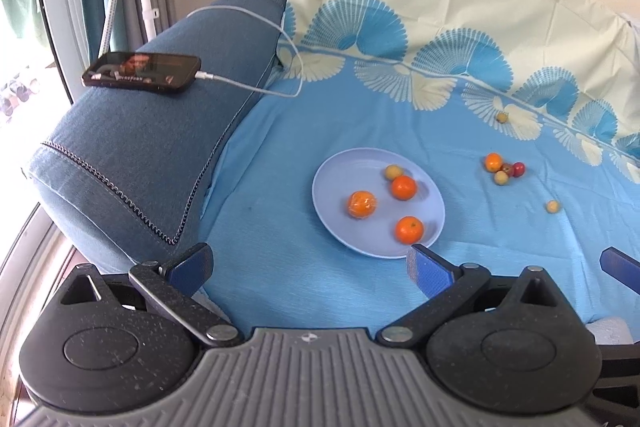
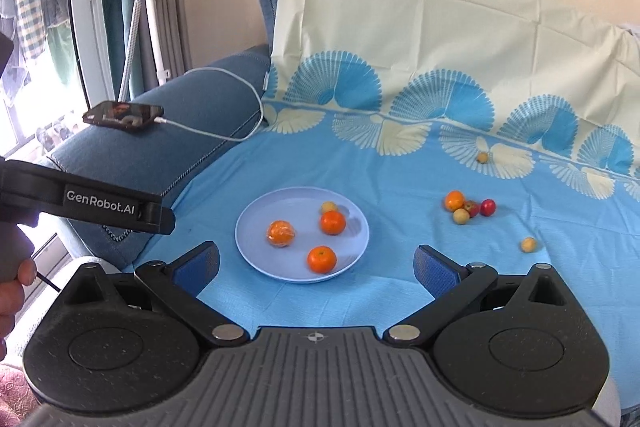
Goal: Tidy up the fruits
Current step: 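Withdraw both open tools and hold them above the plate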
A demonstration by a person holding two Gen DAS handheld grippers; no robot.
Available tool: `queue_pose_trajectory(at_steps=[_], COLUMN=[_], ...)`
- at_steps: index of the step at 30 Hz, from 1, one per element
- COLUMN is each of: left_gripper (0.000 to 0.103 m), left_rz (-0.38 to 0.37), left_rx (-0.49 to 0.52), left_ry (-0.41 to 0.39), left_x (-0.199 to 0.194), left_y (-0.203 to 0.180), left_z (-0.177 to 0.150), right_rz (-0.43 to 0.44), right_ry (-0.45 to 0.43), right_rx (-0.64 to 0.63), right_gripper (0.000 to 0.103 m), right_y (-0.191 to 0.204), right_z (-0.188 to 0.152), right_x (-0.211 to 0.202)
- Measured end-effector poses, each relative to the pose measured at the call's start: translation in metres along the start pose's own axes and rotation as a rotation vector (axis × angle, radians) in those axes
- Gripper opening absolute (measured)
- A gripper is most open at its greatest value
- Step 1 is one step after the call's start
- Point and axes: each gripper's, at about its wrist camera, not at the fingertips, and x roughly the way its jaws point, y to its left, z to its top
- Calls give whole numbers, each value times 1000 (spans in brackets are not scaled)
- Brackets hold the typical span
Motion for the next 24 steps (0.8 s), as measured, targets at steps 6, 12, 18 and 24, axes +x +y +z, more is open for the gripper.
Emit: queue_pose_trajectory(at_steps=[6,12,18,24], left_gripper=[103,103,103,103], left_rz=[-12,-20,-18,-16], left_rx=[7,14,6,1], left_ry=[-26,-33,-33,-25], left_x=[-13,-16,-16,-12], left_y=[-5,-7,-4,-2], left_z=[-2,-3,-2,-1], right_rz=[-7,-11,-10,0], right_ry=[-31,-35,-34,-22], right_rx=[-14,-11,-17,-18], right_gripper=[102,102,102,102], right_y=[0,-1,1,2], right_z=[0,-2,-3,-2], right_x=[-14,-18,-16,-12])
